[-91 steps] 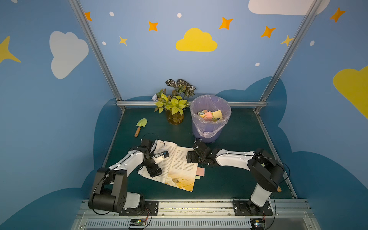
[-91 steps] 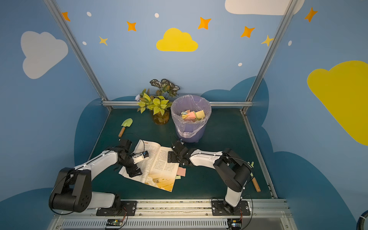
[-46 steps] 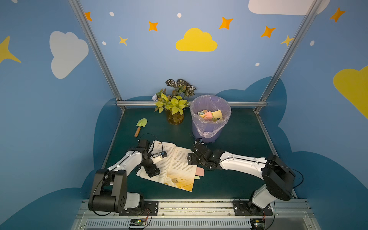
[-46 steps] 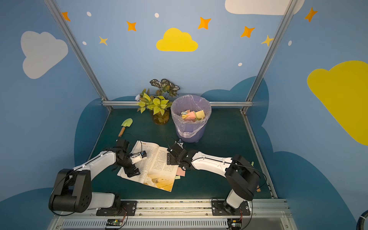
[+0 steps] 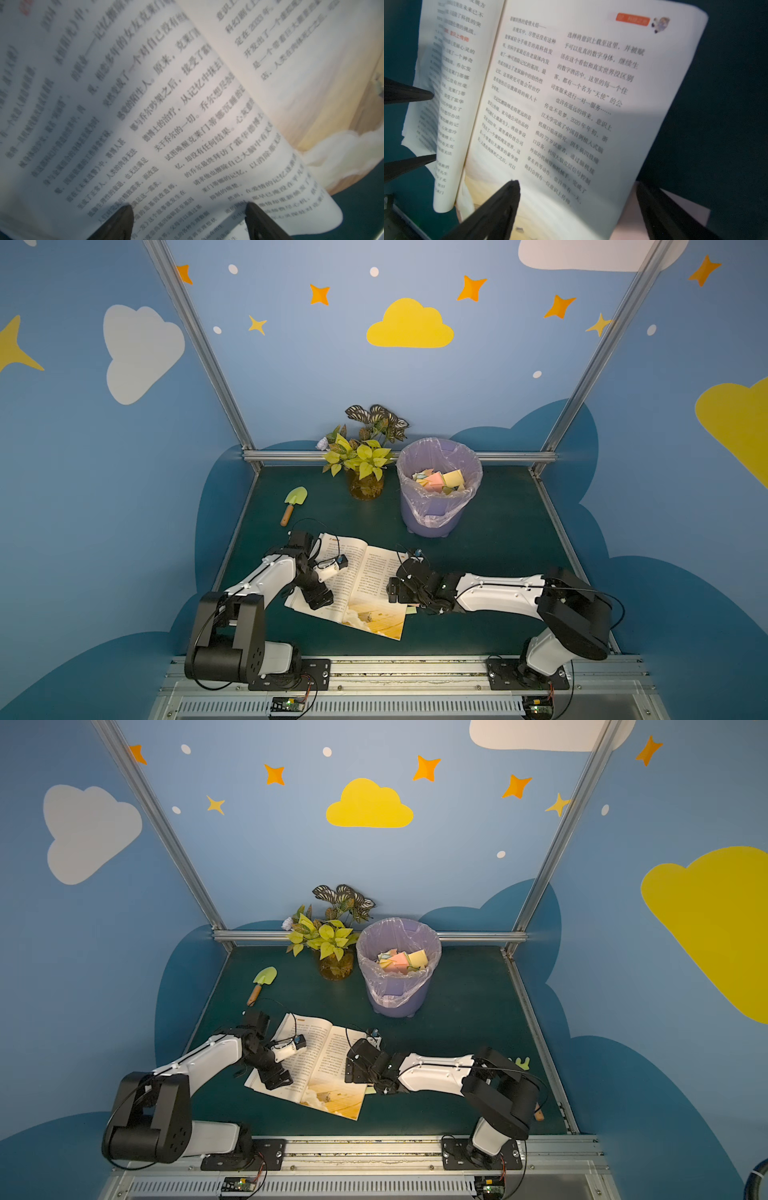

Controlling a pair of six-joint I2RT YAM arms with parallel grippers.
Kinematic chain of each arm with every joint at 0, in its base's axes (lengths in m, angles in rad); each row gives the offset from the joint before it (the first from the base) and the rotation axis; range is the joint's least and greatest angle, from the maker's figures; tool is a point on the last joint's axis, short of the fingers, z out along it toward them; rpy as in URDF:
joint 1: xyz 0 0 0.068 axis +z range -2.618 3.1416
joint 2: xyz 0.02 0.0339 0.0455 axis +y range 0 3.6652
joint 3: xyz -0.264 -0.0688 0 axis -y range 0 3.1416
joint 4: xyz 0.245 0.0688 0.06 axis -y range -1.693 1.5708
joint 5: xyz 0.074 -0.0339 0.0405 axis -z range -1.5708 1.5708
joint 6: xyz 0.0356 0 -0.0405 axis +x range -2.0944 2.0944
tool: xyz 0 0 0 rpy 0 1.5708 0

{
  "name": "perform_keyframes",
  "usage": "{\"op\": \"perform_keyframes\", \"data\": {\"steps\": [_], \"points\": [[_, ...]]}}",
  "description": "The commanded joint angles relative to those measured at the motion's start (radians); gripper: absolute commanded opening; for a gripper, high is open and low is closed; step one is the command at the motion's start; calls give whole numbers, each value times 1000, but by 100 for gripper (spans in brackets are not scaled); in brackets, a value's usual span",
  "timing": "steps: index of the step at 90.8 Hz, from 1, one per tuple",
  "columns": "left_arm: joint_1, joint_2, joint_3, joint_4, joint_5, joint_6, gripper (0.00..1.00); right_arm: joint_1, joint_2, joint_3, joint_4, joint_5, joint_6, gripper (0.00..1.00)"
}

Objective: Peel off the used sticky note
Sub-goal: Turn the page of the book at the center of the board.

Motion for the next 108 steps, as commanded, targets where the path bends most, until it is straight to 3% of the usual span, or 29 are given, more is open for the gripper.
{"op": "perform_keyframes", "data": {"steps": [1, 58, 94, 108], "points": [[3, 2, 21, -21, 29, 0, 87, 1, 26, 1, 57, -33, 11, 94], [2, 13, 29, -20, 30, -5, 86, 79, -19, 70, -28, 54, -36, 94], [3, 6, 33, -21, 30, -10, 86, 75, -37, 53, 115, -39, -47, 94], [17, -2, 56, -57, 103, -7, 86, 72, -38, 46, 190, -85, -55, 94]]}}
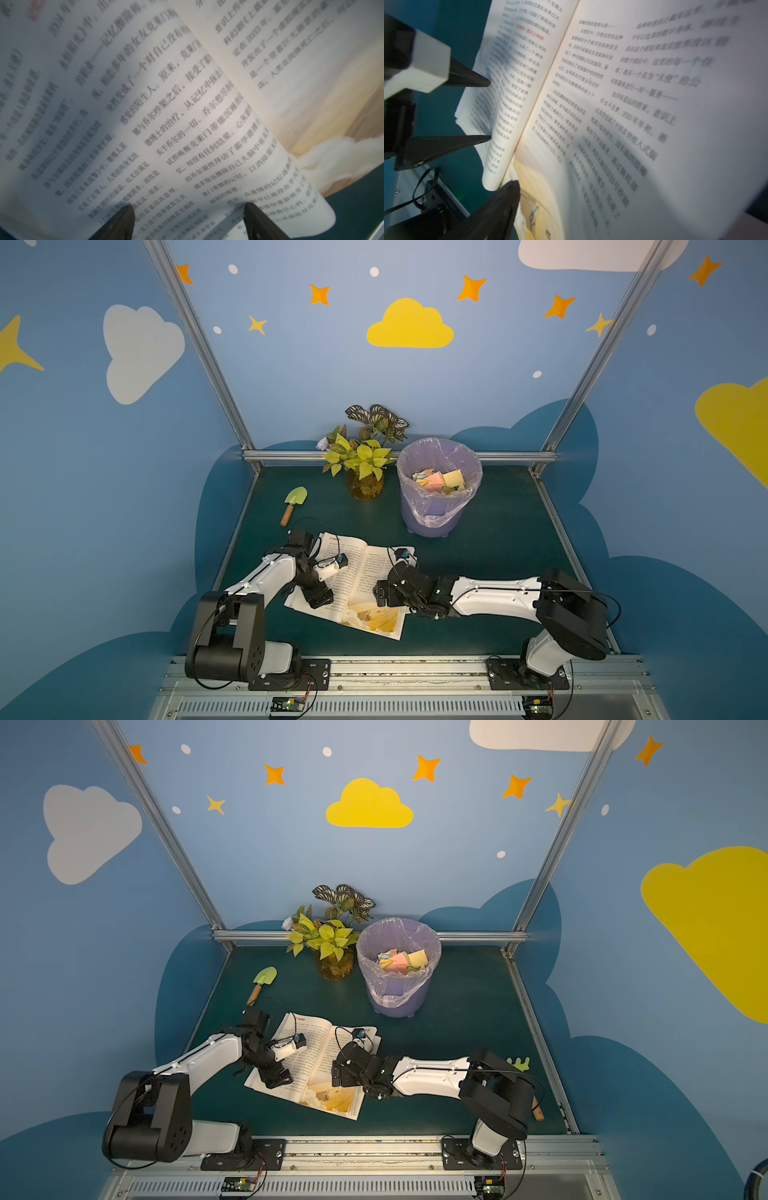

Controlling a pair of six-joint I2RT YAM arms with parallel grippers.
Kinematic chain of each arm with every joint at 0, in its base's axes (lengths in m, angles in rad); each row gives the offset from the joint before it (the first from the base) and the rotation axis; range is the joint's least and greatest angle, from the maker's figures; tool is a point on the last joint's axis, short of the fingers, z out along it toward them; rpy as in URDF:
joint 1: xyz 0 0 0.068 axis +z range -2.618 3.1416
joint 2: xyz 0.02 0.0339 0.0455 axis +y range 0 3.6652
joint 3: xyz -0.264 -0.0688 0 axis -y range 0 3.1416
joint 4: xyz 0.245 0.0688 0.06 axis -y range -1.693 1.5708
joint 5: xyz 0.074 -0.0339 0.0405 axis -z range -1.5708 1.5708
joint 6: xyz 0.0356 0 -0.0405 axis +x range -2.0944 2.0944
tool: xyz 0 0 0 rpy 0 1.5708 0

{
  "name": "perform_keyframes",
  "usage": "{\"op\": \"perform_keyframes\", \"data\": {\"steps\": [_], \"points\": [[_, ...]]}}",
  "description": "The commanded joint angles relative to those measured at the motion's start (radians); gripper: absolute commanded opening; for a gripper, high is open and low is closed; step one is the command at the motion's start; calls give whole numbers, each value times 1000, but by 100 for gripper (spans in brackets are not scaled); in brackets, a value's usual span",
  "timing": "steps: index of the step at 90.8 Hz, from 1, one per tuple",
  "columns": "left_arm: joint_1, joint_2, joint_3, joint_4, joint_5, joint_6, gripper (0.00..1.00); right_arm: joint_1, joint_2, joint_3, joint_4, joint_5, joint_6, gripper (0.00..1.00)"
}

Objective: Peel off the used sticky note
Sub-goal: Turn the page of the book at the center of the board.

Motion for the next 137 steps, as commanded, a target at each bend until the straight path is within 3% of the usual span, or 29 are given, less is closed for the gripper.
{"op": "perform_keyframes", "data": {"steps": [1, 51, 73, 97, 120, 137], "points": [[13, -7, 37, -44, 80, -3, 86, 0, -30, 2, 107, -58, -20, 94], [172, -19, 155, -149, 196, 45, 85, 14, 6, 99, 77, -92, -70, 93], [272, -38, 230, -209, 272, 66, 86, 30, 93, 262, 7, -115, -122, 93], [368, -55, 305, -288, 379, 74, 85, 28, 282, 483, -59, -187, -153, 94], [371, -103, 325, -315, 468, 52, 86, 28, 423, 668, -85, -281, -166, 95], [371, -81, 342, -320, 489, 44, 85, 25, 418, 640, 9, -353, -162, 96]]}}
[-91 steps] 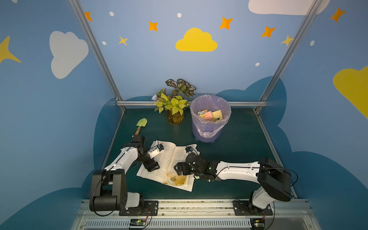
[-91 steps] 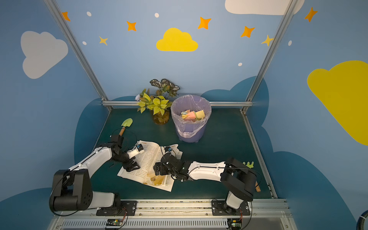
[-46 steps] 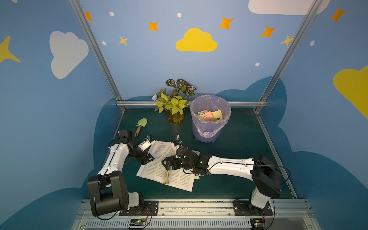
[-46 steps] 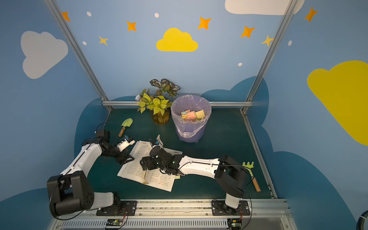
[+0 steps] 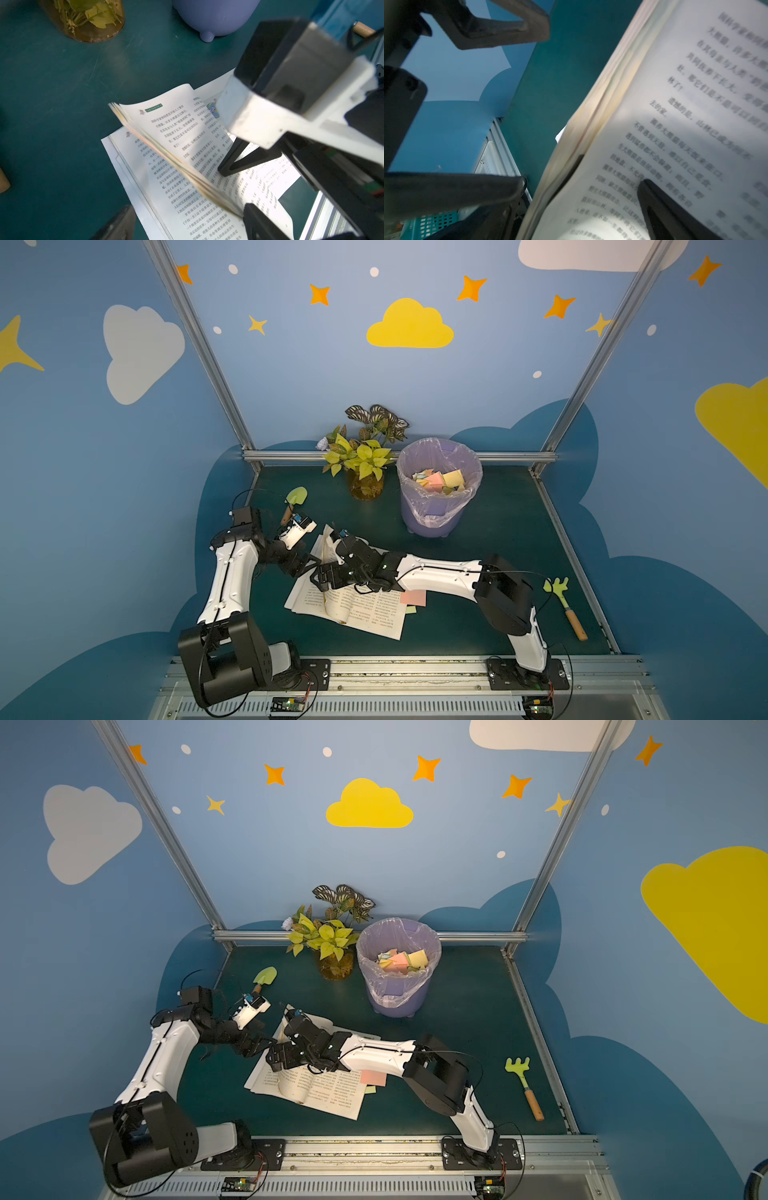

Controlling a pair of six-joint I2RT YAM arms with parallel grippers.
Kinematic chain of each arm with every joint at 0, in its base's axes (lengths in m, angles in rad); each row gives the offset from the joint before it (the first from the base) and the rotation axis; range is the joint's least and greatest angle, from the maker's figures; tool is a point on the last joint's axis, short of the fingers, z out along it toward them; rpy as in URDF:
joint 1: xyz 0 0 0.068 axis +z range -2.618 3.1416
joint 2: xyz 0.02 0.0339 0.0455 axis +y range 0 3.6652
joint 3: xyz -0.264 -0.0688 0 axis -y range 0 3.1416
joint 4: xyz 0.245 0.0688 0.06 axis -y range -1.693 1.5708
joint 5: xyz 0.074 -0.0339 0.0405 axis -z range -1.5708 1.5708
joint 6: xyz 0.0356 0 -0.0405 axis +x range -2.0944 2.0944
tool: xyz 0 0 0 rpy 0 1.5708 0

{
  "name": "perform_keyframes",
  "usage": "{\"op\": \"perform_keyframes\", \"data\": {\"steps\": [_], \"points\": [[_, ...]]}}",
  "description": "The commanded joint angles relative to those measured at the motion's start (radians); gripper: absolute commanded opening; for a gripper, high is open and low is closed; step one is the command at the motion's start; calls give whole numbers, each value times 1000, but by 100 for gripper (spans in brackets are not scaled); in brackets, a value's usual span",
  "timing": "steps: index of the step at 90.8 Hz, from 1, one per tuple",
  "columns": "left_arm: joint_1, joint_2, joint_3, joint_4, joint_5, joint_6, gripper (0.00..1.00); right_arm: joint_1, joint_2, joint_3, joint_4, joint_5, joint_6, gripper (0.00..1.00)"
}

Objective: Peel off the used sticky note
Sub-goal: Turn the page of the book at the center of the board.

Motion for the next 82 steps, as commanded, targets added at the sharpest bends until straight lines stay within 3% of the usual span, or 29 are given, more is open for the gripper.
{"op": "perform_keyframes", "data": {"steps": [1, 20, 45, 62, 82], "points": [[1, 12, 26, -32, 55, -5, 85, 0, -7, -18, 70, -78, -6, 96], [-1, 40, 41, -19, 49, -18, 86, -19, -52, -129, 249, -164, 72, 97], [-50, 40, 18, 6, 6, -31, 86, -34, -195, -278, 194, -75, 63, 97], [-194, 27, -4, 57, -60, -94, 86, -76, -419, -509, 96, 69, 74, 97], [-430, 51, -20, 148, -161, -209, 85, -176, -664, -828, 87, 205, 204, 94]]}}
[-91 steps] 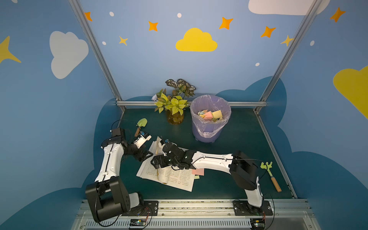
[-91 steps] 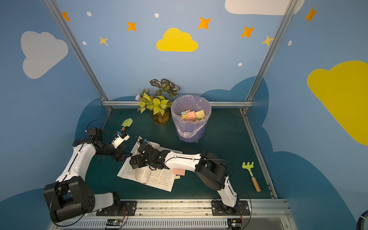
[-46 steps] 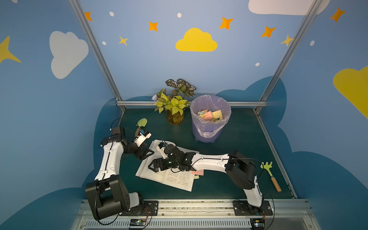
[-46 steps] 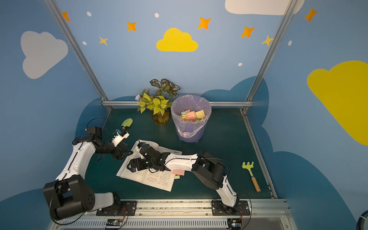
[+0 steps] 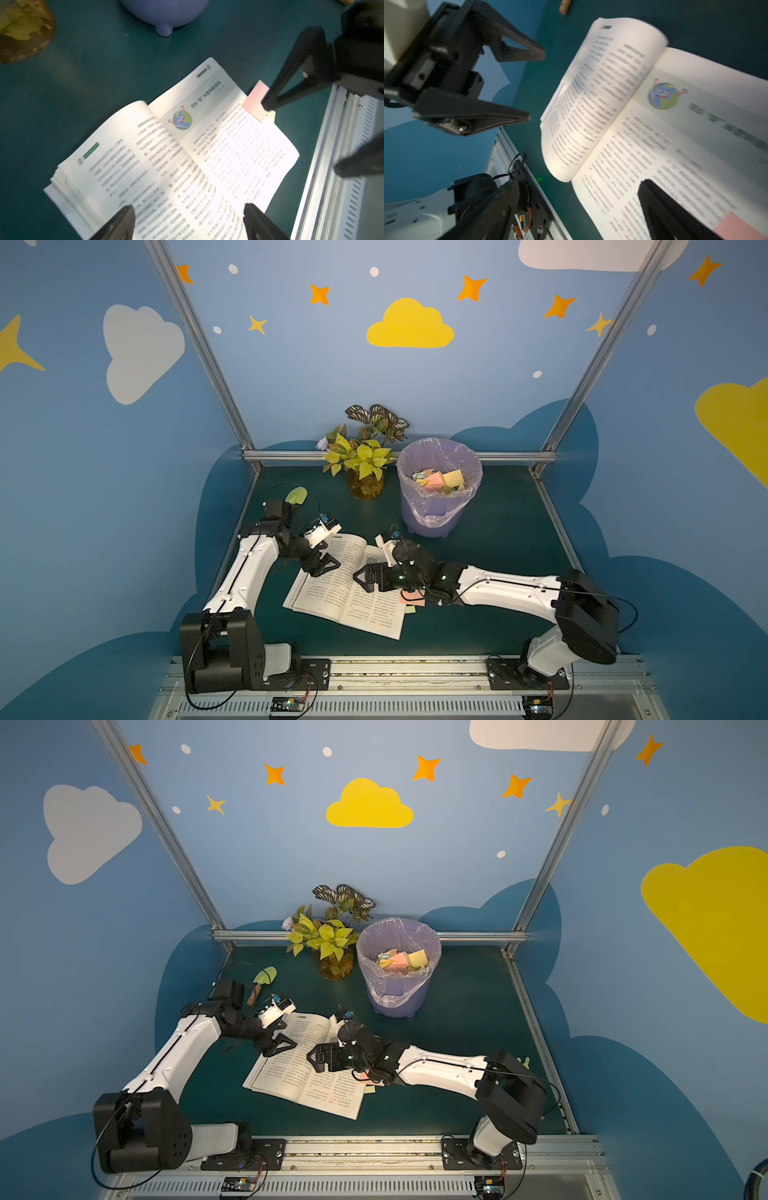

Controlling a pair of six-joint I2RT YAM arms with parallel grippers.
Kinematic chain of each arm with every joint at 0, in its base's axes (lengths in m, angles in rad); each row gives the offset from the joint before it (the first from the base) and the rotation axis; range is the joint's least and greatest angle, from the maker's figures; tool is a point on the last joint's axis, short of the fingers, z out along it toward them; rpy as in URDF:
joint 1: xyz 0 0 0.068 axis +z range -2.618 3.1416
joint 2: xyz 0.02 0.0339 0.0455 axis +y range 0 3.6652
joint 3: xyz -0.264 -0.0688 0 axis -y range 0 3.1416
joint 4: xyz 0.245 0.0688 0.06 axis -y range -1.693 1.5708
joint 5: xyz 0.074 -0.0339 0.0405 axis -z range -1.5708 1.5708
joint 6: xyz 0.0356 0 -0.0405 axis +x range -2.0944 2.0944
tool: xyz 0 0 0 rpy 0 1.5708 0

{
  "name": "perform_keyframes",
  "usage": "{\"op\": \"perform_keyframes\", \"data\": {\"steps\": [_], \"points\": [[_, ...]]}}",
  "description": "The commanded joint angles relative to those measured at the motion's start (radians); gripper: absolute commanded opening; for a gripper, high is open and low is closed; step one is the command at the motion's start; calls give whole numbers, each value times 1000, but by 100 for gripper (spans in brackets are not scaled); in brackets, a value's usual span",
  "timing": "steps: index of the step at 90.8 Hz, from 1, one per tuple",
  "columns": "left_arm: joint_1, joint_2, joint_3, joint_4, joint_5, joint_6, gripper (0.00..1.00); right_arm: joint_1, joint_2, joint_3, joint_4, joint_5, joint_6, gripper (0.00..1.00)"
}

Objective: Peel off the used sticky note
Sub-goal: Turn the page of the book at the center of the board, then tear off the note from the book.

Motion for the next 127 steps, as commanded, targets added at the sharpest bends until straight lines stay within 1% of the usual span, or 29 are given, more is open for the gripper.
{"op": "perform_keyframes", "data": {"steps": [1, 11, 17, 30, 46, 59, 69, 92, 105, 118, 127], "points": [[-86, 16, -16, 61, -63, -87, 85, -49, -90, -167, -34, 109, 100, 94], [-211, 62, -27, 131, -141, -134, 85, -100, -160, -302, 22, 100, 150, 92], [-273, 101, -22, 145, -160, -150, 84, -117, -178, -347, 47, 98, 167, 92], [-354, 180, 8, 172, -187, -171, 80, -144, -155, -400, 95, 79, 200, 88], [-421, 287, 41, 215, -293, -180, 74, -174, -95, -455, 216, 33, 239, 83], [-436, 375, 76, 225, -403, -180, 68, -181, -58, -461, 284, -21, 241, 81], [-436, 407, 74, 244, -448, -172, 66, -183, -45, -466, 339, -68, 231, 79], [-437, 418, 50, 257, -480, -159, 65, -182, -38, -490, 453, -128, 264, 72], [-435, 418, 33, 265, -494, -155, 65, -173, -17, -500, 522, -153, 287, 66], [-435, 415, 29, 266, -490, -157, 65, -164, -26, -500, 509, -137, 280, 57], [-437, 408, 27, 262, -482, -159, 65, -164, -50, -483, 425, -99, 253, 51]]}}
